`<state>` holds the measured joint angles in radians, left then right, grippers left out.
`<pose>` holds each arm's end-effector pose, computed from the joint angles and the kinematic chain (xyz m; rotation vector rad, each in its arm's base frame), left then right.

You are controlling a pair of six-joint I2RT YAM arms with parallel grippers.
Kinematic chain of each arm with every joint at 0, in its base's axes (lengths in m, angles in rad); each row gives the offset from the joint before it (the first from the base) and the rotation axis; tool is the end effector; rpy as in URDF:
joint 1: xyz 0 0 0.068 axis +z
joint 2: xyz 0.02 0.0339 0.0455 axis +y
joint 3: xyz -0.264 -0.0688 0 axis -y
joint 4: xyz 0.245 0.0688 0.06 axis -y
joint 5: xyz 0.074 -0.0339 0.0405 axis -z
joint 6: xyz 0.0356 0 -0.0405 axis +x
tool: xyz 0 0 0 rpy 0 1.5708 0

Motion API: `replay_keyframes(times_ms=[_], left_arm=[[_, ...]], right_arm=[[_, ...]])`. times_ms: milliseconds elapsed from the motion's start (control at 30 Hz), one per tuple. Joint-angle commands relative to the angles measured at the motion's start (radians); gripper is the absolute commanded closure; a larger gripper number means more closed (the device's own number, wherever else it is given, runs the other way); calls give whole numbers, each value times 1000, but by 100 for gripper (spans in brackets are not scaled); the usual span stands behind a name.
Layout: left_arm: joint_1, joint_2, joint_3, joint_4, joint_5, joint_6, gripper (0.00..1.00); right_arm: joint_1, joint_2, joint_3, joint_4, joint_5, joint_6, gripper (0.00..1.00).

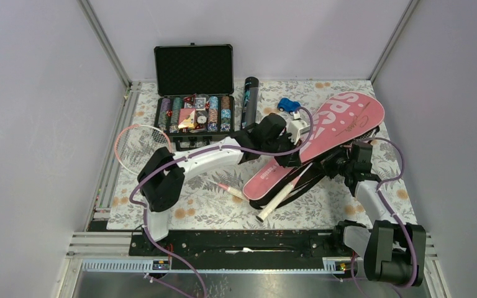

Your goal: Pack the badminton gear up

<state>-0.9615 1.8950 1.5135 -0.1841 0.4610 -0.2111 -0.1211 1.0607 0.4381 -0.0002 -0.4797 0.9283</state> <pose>0.2407 -0.3725 0.2715 1.1129 2.0204 -1.1429 0.2113 -0.0092 0.1882 0.8892 2.1039 0.9663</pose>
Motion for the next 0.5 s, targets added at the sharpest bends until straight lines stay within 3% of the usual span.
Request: replay_keyframes(times_ms=[0,300,467], left_arm=[[-5,-60,-10,12,-13,-10,100],[-5,-70,2,24,-30,-137,100],[-3,-70,27,-25,-97,-200,100]], right_arm=[[-33,28,22,159,13,58,100],[-51,141,7,348,96,131,100],[-52,181,44,368,179,104,100]])
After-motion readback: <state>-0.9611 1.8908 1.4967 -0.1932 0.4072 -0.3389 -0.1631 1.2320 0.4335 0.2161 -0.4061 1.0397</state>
